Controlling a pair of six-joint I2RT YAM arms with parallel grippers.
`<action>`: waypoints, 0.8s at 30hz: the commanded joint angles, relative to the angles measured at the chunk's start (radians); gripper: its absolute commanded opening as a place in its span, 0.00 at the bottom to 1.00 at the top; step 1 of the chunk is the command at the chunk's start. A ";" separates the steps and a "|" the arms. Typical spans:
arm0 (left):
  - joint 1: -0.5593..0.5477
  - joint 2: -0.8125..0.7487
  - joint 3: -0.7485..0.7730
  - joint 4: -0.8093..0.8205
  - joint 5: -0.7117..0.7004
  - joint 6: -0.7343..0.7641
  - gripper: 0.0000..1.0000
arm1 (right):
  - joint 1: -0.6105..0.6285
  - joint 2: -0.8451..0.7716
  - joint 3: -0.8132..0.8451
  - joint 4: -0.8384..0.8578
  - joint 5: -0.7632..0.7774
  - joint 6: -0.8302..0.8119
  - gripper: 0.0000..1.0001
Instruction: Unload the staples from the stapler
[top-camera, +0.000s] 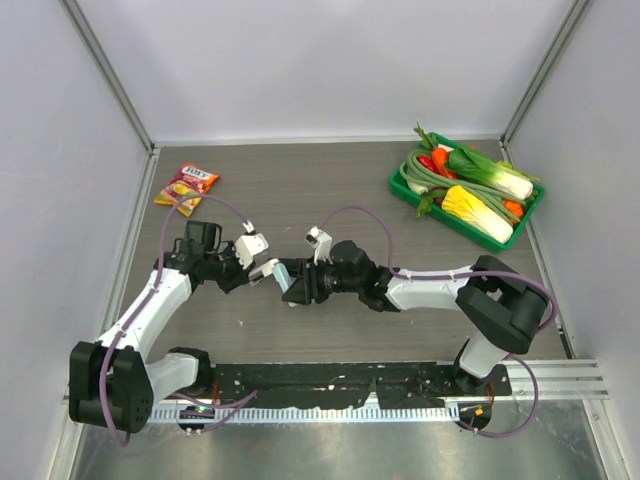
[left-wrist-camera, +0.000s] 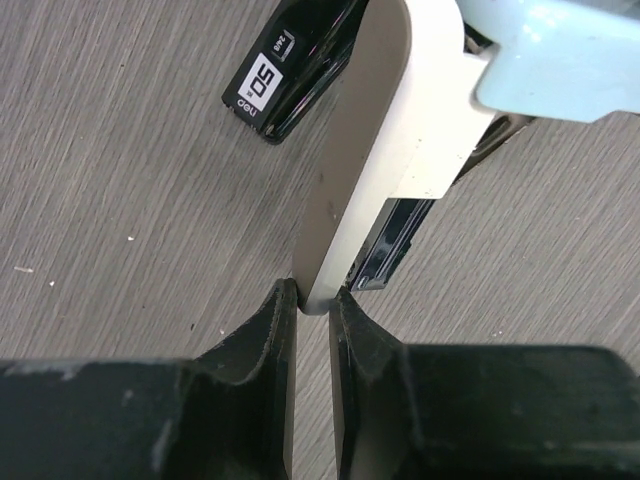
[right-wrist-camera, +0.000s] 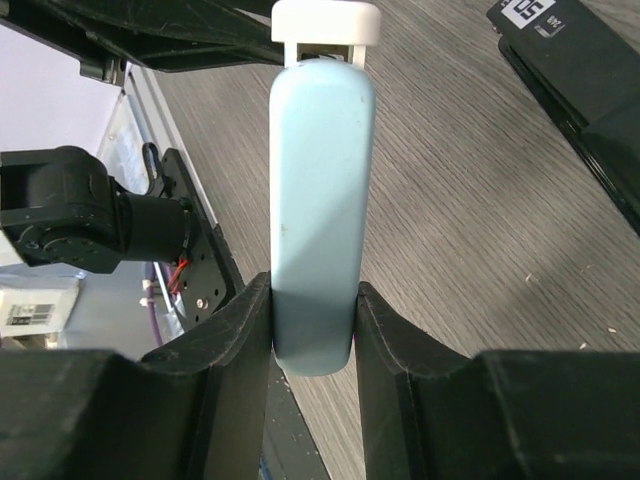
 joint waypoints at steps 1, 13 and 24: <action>-0.001 -0.010 0.065 0.126 -0.033 0.012 0.00 | 0.089 -0.061 0.057 -0.093 -0.076 -0.123 0.01; -0.056 -0.039 0.028 0.171 -0.095 0.101 0.00 | 0.151 -0.103 0.078 -0.248 0.042 -0.247 0.01; -0.076 0.015 0.115 0.176 -0.091 0.025 0.00 | 0.191 -0.132 0.054 -0.274 0.131 -0.274 0.01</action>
